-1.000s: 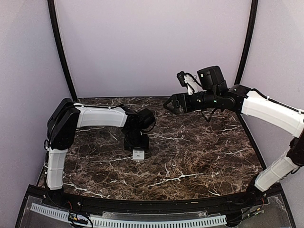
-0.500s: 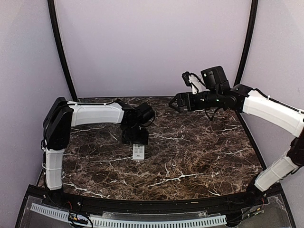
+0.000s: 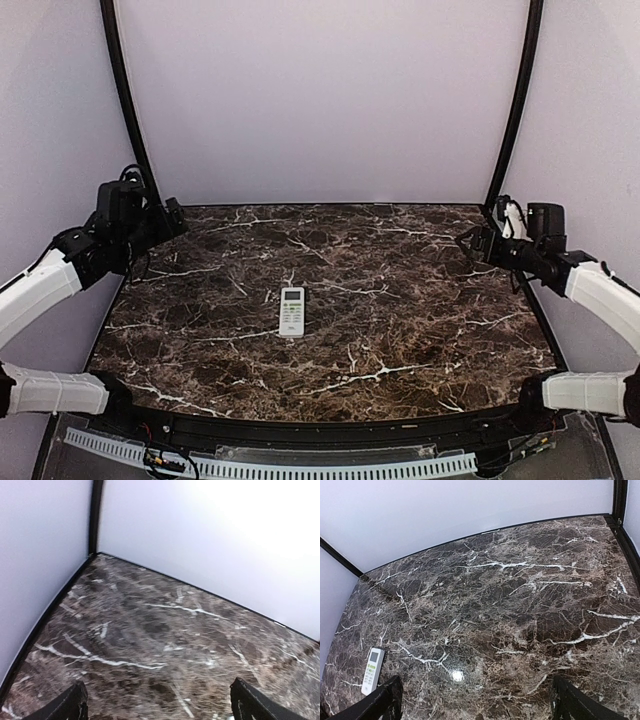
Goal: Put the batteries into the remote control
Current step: Reset both arms
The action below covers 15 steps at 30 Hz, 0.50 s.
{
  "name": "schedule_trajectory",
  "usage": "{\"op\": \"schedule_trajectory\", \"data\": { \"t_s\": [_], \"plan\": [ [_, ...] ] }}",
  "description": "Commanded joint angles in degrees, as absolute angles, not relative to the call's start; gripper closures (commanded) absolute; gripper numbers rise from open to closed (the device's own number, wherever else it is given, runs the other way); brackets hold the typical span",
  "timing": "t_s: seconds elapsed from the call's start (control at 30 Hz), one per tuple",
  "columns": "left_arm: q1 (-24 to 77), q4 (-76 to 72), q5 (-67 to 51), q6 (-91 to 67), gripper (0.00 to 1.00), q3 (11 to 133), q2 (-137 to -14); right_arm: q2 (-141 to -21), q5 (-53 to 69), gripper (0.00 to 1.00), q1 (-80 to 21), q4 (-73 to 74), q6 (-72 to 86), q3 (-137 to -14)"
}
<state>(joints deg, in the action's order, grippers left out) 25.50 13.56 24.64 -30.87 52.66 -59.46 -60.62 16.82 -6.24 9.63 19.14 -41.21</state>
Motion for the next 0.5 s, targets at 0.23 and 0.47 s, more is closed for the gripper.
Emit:
{"op": "schedule_trajectory", "data": {
  "t_s": [0.23,0.47],
  "plan": [
    [12.66,10.71,32.99,-37.13,0.01,33.51,-54.88,-37.84,6.20,0.02,-5.35,-1.87,19.11,-22.39],
    [12.70,6.54,32.72,-34.59,0.01,31.07,-52.93,-30.28,4.36,0.01,-5.27,-0.83,18.74,-19.71]
  ]
}}
